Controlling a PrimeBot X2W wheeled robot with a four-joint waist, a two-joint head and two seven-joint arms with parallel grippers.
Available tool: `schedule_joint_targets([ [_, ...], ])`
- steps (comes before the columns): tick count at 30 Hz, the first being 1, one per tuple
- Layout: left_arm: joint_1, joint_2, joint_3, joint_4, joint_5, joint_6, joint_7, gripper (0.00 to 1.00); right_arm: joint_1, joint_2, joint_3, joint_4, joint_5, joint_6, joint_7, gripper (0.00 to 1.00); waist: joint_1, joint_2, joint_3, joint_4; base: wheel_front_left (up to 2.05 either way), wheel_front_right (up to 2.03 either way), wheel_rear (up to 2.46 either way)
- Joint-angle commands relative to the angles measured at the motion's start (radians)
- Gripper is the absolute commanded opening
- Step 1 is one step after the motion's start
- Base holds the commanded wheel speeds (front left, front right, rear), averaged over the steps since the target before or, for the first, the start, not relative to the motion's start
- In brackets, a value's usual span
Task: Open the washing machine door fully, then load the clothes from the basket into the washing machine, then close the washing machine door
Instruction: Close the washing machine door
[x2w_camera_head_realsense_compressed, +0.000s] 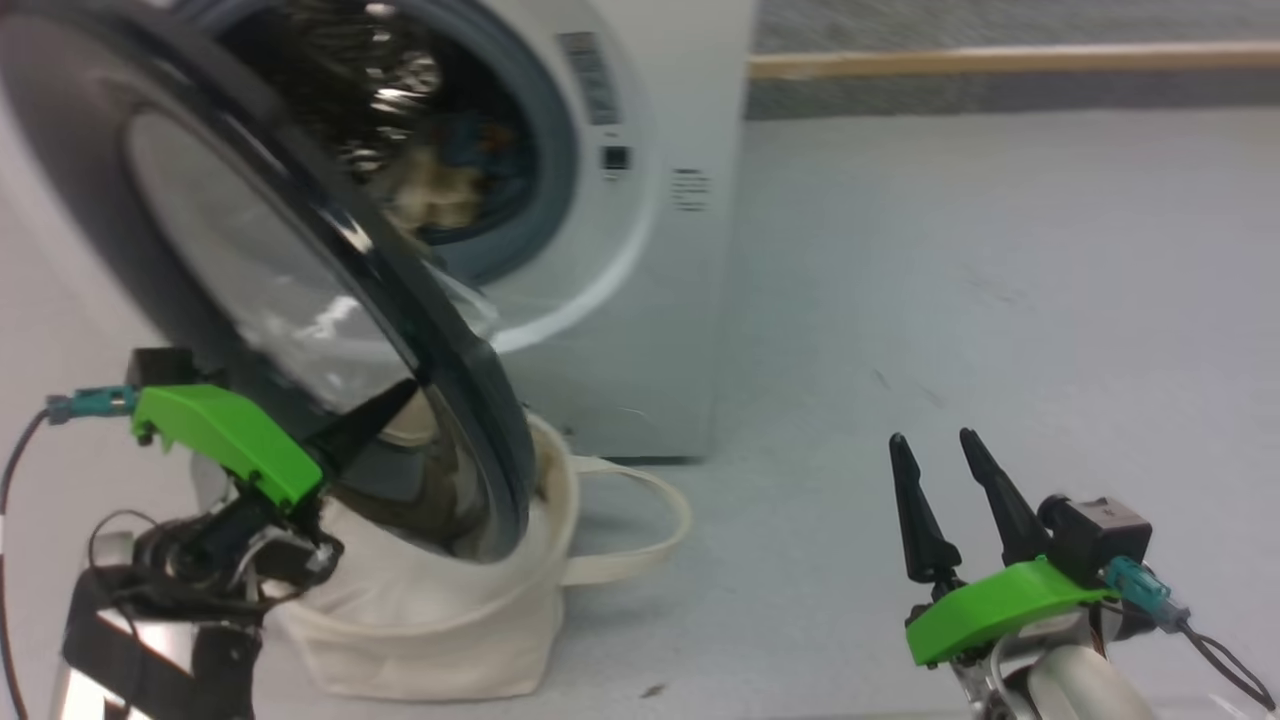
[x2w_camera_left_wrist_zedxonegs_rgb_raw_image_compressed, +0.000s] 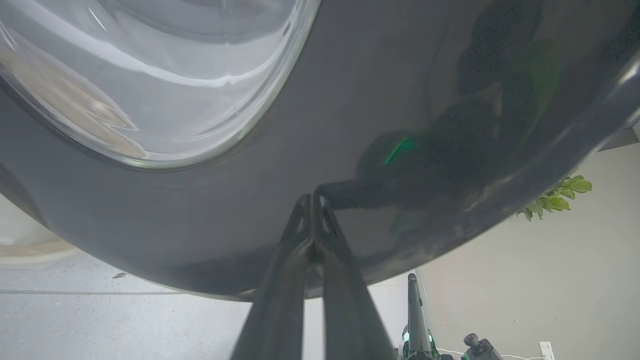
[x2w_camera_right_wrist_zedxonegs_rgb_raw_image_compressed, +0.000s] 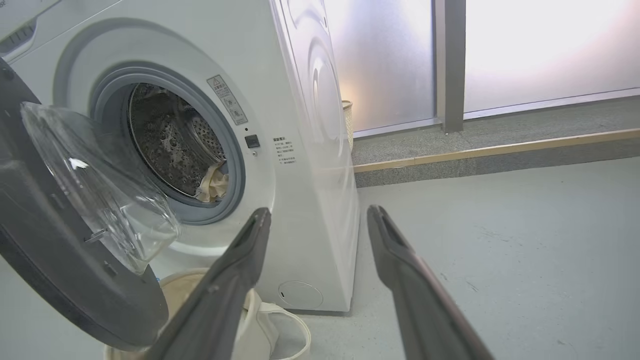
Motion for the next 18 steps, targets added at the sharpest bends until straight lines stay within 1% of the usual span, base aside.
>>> schedule_joint_targets([
  [1,-0.078,0.029,0.041,-0.018,0.006,-0.015,-0.018,0.00,-0.051,-0.008,0.013,-0.036,-0.012,0.000,-0.012,1.00,0.0000,0.0000,0.039,-0.100,0.00,0.00,0.00],
  [6,-0.126,0.049,0.073,0.046,0.011,-0.039,-0.084,0.00,-0.066,-0.008,0.010,-0.042,-0.015,0.000,-0.012,1.00,0.0000,0.0000,0.067,-0.181,0.00,0.00,0.00],
  [10,-0.161,0.060,0.083,0.097,0.015,-0.067,-0.123,0.00,-0.079,-0.005,0.011,-0.044,-0.017,0.000,-0.012,1.00,0.0000,0.0000,0.085,-0.222,0.00,0.00,0.00],
  [14,-0.187,0.067,0.084,0.143,0.016,-0.092,-0.147,0.00,-0.083,-0.005,0.008,-0.042,-0.016,0.000,-0.012,1.00,0.0000,0.0000,0.089,-0.228,0.00,0.00,0.00],
  [18,-0.196,0.069,0.078,0.175,0.017,-0.112,-0.159,0.00,-0.081,-0.007,0.007,-0.040,-0.015,0.000,-0.012,1.00,0.0000,0.0000,0.082,-0.197,0.00,0.00,0.00],
])
